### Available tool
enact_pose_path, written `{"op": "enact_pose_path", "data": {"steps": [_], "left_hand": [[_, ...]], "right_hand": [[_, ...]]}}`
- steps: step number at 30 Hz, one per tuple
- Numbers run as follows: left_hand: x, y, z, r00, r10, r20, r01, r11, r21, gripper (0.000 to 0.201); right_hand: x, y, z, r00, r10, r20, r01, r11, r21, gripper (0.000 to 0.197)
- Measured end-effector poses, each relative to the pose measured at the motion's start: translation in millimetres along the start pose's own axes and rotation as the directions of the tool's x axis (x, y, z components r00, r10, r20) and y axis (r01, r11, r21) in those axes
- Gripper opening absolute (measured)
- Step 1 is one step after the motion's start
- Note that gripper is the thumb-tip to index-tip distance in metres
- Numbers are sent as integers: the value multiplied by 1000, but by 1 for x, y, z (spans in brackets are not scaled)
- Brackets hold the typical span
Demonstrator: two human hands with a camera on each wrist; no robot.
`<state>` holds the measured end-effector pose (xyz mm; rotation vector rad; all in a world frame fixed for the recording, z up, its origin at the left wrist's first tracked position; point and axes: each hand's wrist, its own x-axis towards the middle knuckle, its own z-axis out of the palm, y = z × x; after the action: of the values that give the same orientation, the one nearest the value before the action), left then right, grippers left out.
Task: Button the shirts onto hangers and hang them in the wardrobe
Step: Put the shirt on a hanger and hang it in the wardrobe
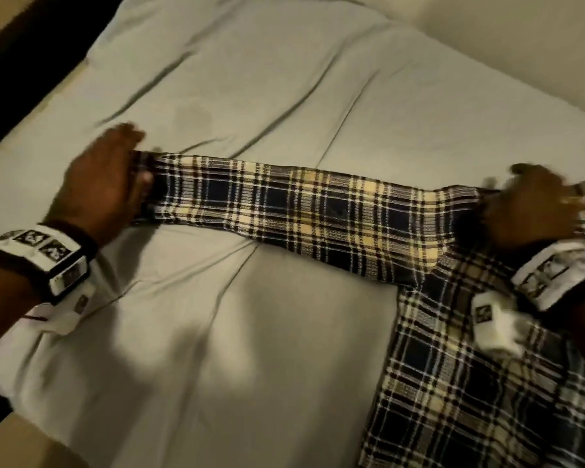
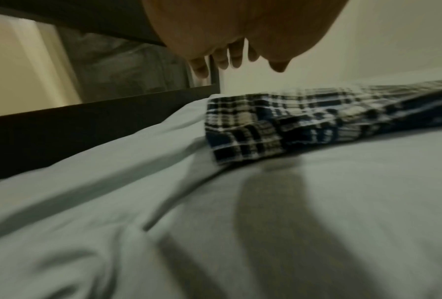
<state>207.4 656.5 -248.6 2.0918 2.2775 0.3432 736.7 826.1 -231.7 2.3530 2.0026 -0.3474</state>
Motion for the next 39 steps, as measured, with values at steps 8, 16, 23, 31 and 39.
{"op": "enact_pose_path", "data": {"steps": [8,16,23,31,39], "left_hand": [[7,-28,43,885,47,463,-179,953,245,81],[11,-50,39,840,-3,542,-69,991,111,102],[16,-62,33,786,-22,618,-67,990,120,112],[14,-56,29,734,-75,675,48,997,59,117],[18,-59,22,700,-34,714,150,984,-100,84]], "right_hand": [[-111,-64,80,924,-76,374,33,992,120,75],[-109,-163,102,961,19,275,-39,997,70,96],[-154,-265,116,677,-676,291,658,733,173,80],[-111,-193,108,956,166,242,-178,984,28,89],[-168,-354,127,664,-687,295,658,724,205,74]]}}
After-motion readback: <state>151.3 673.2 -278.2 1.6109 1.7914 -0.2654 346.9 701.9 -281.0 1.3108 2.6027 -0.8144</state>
